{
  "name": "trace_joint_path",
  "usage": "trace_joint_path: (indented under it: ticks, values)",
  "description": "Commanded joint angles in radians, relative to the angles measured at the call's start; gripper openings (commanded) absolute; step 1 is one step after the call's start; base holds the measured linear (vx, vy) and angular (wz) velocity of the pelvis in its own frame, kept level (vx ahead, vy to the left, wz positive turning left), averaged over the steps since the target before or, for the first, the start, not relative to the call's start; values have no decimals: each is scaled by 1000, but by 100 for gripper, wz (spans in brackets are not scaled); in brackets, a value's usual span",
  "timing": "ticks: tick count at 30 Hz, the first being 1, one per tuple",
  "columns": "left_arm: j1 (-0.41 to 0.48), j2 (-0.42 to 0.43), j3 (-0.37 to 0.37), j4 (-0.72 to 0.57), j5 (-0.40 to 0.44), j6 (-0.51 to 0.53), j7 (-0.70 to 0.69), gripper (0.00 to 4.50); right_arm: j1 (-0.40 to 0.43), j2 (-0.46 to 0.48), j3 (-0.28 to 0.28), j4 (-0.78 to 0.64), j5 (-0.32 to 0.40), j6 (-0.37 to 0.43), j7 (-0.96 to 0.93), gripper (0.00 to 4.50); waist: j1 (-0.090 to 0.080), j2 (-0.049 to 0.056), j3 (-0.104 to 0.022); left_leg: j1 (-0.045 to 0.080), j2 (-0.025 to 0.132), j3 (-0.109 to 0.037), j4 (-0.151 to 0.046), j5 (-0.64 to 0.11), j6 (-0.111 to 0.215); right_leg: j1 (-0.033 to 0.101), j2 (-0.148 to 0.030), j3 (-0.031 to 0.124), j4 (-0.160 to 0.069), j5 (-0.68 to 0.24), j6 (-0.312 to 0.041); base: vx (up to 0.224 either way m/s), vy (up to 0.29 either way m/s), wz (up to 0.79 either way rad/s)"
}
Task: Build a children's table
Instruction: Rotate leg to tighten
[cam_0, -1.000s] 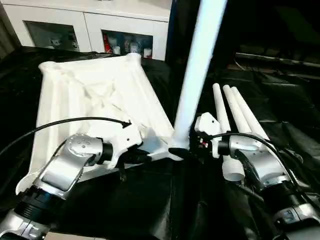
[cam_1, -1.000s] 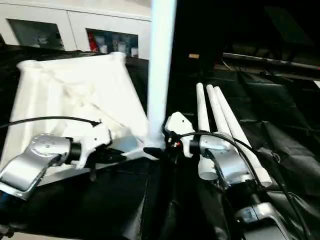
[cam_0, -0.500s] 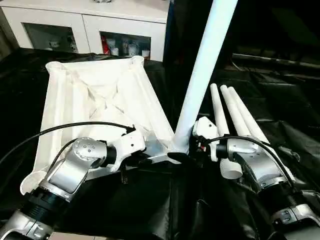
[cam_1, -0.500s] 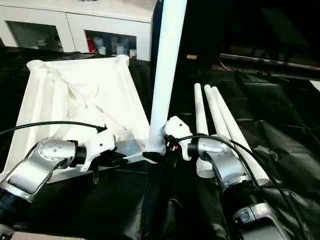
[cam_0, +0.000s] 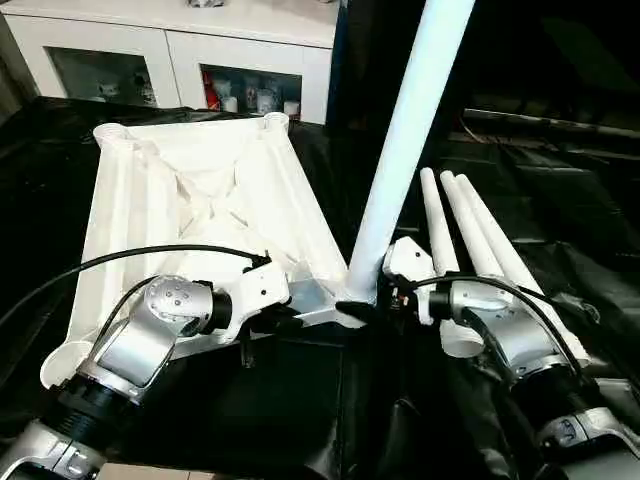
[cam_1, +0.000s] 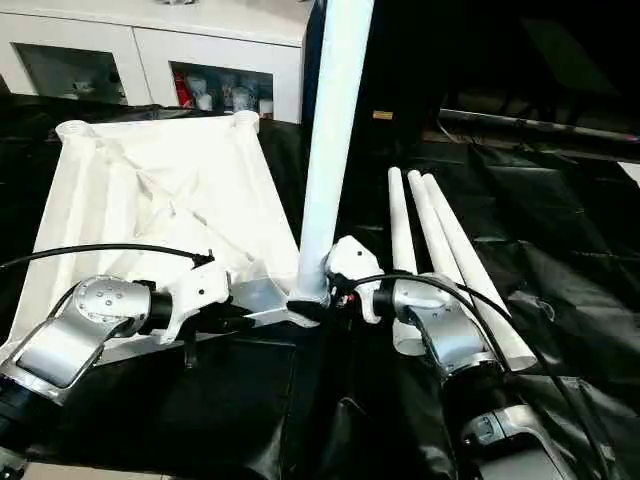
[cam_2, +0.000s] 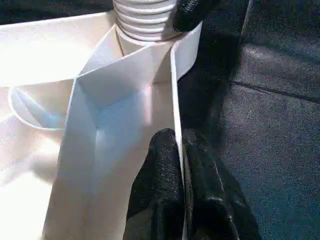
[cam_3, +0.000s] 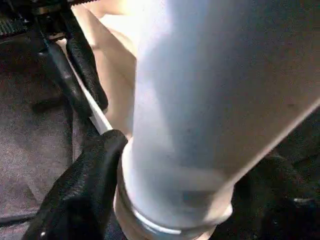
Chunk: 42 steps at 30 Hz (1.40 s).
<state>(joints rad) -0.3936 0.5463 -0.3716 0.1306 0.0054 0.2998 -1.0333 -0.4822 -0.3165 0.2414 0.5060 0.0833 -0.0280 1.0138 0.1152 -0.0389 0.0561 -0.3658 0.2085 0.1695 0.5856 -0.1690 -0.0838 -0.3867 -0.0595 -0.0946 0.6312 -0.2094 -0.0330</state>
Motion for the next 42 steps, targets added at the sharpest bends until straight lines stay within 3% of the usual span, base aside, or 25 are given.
trace_joint_path:
  ticks: [1, 9, 12, 14, 16, 19, 23, 29, 30, 32, 34, 35, 38, 39, 42]
  values:
    - [-19, 4, -10, 1, 22, -16, 1, 0, -6, 3, 6, 19, -1, -2, 9, 284, -2, 16, -66, 12, 32, -8, -65, -197, 12, 49, -86, 65, -75, -113, -188, 0, 0, 0]
    - [-13, 2, -8, -3, 14, -3, -3, 0, 8, 16, 3, 35, 4, 6, 7, 275, -2, 17, -65, 15, 33, -9, -67, -213, 8, 49, -87, 65, -78, -136, -186, 0, 0, 0]
    - [-14, -24, 13, 3, -2, 40, 30, 0, 8, 60, -42, 74, 23, 59, -88, 274, -4, 18, -64, 15, 33, -10, -68, -221, 5, 48, -87, 65, -79, -142, -191, 0, 0, 0]
    - [-19, -41, 24, 10, -5, 66, 54, 0, 5, 79, -58, 94, 21, 79, -144, 274, -6, 15, -62, 17, 32, -10, -70, -238, -3, 47, -88, 64, -83, -178, -187, 0, 0, 0]
    - [-43, -89, 46, 43, -4, 107, 122, 0, -5, 130, -93, 142, 9, 109, -286, 274, -10, 13, -55, 23, 30, -12, -74, -300, -22, 43, -92, 63, -99, -320, -152, 0, 0, 0]
    - [-92, -176, 79, 121, 15, 157, 257, 0, -30, 216, -147, 216, 2, 151, -511, 274, -24, 13, -53, 27, 29, -16, -77, -331, -47, 37, -93, 62, -107, -404, -131, 0, 0, 0]
    - [-134, -251, 109, 189, 24, 208, 372, 0, -66, 273, -173, 277, -5, 161, -648, 273, -27, 13, -53, 34, 24, -19, -73, -363, -45, 30, -97, 58, -121, -478, -95, 0, 0, 0]
    - [-227, -411, 151, 342, 54, 248, 607, 0, -184, 406, -225, 411, -1, 152, -880, 273, -28, 15, -55, 34, 24, -18, -73, -368, -39, 23, -93, 59, -121, -449, -82, 0, 0, 0]
    - [-227, -411, 151, 342, 54, 248, 607, 0, -184, 406, -225, 411, -1, 152, -880, 273, -28, 15, -55, 35, 23, -17, -73, -367, -38, 22, -92, 59, -121, -443, -83, 0, 0, 0]
    - [-227, -416, 137, 338, 61, 239, 596, 0, -197, 431, -231, 414, 9, 136, -860, 273, -23, 10, -59, 23, 26, -17, -76, -328, -29, 32, -95, 61, -113, -373, -88, 0, 0, 0]
    - [-227, -416, 137, 338, 61, 239, 596, 0, -197, 431, -231, 414, 9, 136, -860, 273, -22, 13, -61, 22, 27, -14, -75, -299, -23, 33, -93, 64, -105, -310, -103, 0, 0, 0]
    - [-215, -399, 126, 316, 67, 233, 573, 0, -200, 437, -241, 395, 29, 122, -830, 329, -22, 12, -61, 20, 26, -13, -75, -291, -22, 34, -93, 64, -103, -296, -106, 0, 0, 0]
    - [-209, -388, 123, 306, 68, 232, 562, 0, -201, 437, -244, 383, 37, 119, -817, 359, -25, 10, -62, 13, 25, -13, -77, -271, -12, 41, -93, 64, -99, -273, -110, 0, 0, 0]
    - [-208, -385, 123, 304, 68, 232, 560, 0, -202, 435, -244, 382, 37, 117, -813, 359, -29, 10, -63, 4, 24, -16, -79, -249, -13, 50, -93, 61, -97, -265, -106, 0, 0, 0]
    - [-175, -336, 114, 248, 65, 245, 504, 0, -199, 395, -240, 325, 48, 119, -707, 389, -31, 11, -65, 7, 27, -14, -75, -234, -2, 47, -94, 64, -97, -248, -113, 0, 0, 0]
